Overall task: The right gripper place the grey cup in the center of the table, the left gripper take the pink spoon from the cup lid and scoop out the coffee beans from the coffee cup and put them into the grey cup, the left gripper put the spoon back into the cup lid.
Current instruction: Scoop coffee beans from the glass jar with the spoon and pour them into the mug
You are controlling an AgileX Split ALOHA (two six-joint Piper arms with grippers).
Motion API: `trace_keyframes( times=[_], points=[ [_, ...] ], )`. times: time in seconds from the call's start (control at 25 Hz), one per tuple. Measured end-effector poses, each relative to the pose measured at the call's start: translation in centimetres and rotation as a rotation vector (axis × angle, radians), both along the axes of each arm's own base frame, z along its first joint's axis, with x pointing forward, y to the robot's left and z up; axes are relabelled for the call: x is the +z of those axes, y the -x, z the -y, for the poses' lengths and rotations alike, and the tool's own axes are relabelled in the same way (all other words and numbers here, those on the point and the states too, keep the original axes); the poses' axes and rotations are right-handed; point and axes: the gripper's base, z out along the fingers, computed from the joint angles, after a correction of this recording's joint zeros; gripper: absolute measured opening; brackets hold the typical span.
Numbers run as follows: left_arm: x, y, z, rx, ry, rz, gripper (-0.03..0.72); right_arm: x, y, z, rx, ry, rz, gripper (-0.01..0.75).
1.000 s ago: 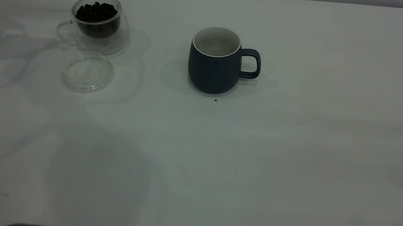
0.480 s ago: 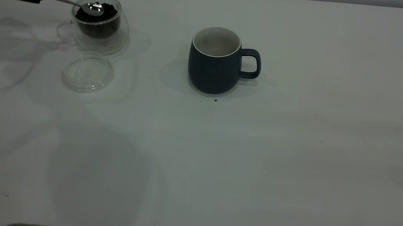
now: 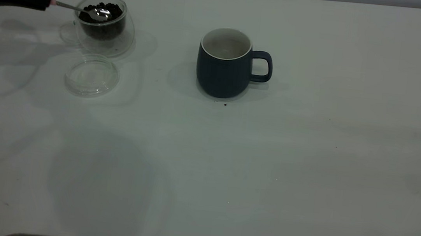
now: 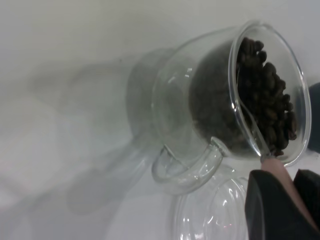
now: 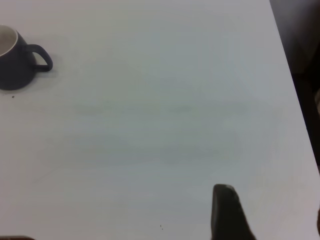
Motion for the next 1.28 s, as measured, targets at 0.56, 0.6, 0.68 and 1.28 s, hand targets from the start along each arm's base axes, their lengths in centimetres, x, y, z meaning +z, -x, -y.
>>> trace_keyframes(
  times=[0.56, 0.6, 0.68, 1.28],
  points=[
    [-0.3, -0.1, 1.0, 0.068, 0.05, -0.115, 0.115, 0.0, 0.0, 0.0, 0.0, 0.0, 0.0, 0.455],
    [-0.4, -0.1, 1.0, 0.084, 0.06, -0.139, 0.115, 0.0, 0.0, 0.0, 0.0, 0.0, 0.0, 0.455],
    [-0.8, 0.0, 1.1, 0.107, 0.081, -0.184, 0.115, 0.0, 0.0, 0.0, 0.0, 0.0, 0.0, 0.455],
    [-1.8, 0.2, 1.5, 0.16, 0.183, -0.281, 0.115, 0.0, 0.0, 0.0, 0.0, 0.0, 0.0, 0.455]
  ],
)
